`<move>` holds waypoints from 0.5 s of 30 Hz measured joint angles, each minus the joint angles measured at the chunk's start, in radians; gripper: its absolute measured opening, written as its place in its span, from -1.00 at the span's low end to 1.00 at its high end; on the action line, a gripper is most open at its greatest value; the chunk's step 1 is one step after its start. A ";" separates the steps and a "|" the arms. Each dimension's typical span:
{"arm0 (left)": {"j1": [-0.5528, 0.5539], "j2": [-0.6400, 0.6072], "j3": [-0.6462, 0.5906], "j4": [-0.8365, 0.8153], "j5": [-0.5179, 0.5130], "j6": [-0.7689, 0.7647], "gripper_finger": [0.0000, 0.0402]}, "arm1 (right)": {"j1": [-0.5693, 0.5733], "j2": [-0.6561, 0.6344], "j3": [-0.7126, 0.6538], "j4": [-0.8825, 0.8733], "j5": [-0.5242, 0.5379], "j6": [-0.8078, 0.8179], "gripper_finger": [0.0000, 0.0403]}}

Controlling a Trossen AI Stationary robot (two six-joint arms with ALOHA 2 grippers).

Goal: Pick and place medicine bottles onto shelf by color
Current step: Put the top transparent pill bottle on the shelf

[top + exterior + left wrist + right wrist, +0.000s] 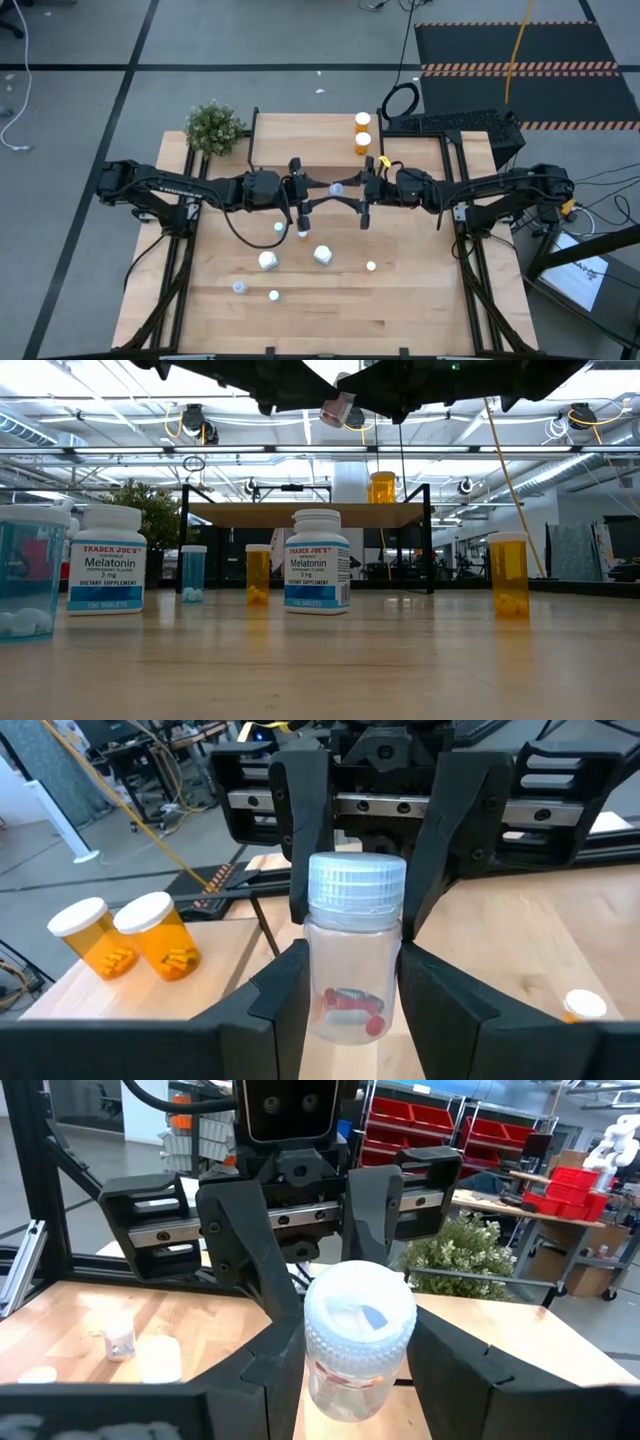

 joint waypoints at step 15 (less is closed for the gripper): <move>0.014 0.000 0.000 0.015 0.012 -0.052 0.42 | 0.000 0.000 0.000 0.017 0.001 0.001 -0.24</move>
